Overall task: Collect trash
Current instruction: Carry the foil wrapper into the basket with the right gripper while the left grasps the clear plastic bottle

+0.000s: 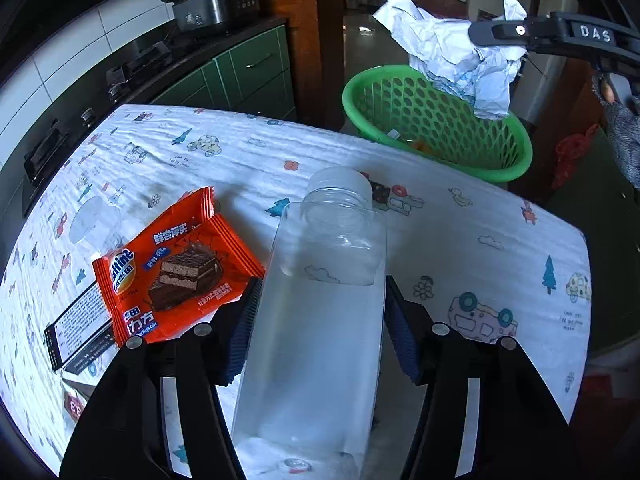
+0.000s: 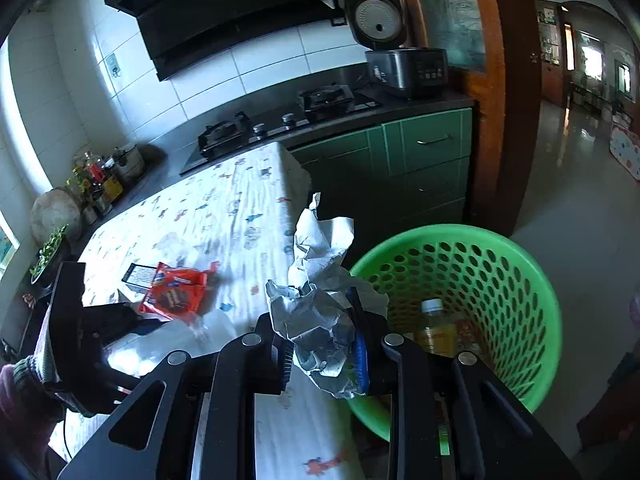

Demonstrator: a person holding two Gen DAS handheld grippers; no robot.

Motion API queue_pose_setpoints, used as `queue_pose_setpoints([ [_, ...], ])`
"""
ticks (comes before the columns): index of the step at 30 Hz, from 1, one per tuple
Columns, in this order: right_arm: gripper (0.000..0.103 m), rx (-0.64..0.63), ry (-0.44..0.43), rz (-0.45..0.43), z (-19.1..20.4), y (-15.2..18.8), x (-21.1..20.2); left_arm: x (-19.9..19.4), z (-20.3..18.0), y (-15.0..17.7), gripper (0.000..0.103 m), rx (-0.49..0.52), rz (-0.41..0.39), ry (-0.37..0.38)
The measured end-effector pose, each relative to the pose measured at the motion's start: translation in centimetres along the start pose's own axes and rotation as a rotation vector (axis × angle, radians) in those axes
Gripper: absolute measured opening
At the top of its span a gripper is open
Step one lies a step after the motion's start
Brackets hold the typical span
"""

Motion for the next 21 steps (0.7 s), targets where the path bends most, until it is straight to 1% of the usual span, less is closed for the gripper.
queue_pose_setpoints([
  [6,0.022,0.024,0.082,0.009,-4.2,0.6,-0.1,-0.6,-0.9,-0.4,0.055,-0.054,-0.015,0.004],
  [14,0.023,0.066,0.193,0.043,-10.4,1.4,1.3,-2.2,-2.8,-3.2,0.055,-0.075,-0.068,0.037],
  [16,0.027,0.08,0.206,0.051,-11.5,1.6,1.9,-2.3,-3.4,-4.2,0.055,-0.074,-0.08,0.043],
  [17,0.028,0.086,0.214,0.056,-12.1,1.7,2.2,-2.3,-3.7,-4.7,0.054,-0.078,-0.086,0.046],
  [18,0.033,0.09,0.226,0.054,-12.5,1.8,2.3,-2.3,-3.9,-5.2,0.054,-0.083,-0.09,0.052],
  [20,0.035,0.098,0.231,0.055,-13.3,2.0,2.8,-2.1,-4.5,-6.3,0.054,-0.091,-0.099,0.062],
  [21,0.039,0.107,0.23,0.053,-13.7,2.1,2.9,-1.9,-4.8,-7.0,0.054,-0.092,-0.103,0.063],
])
Point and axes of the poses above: each gripper's, at about its wrist camera, not at the fingertips, and x roughly the way its jaws point, z to its left, y to its underside, the point moved 8 cm from there along x, roughly the way its jaws point
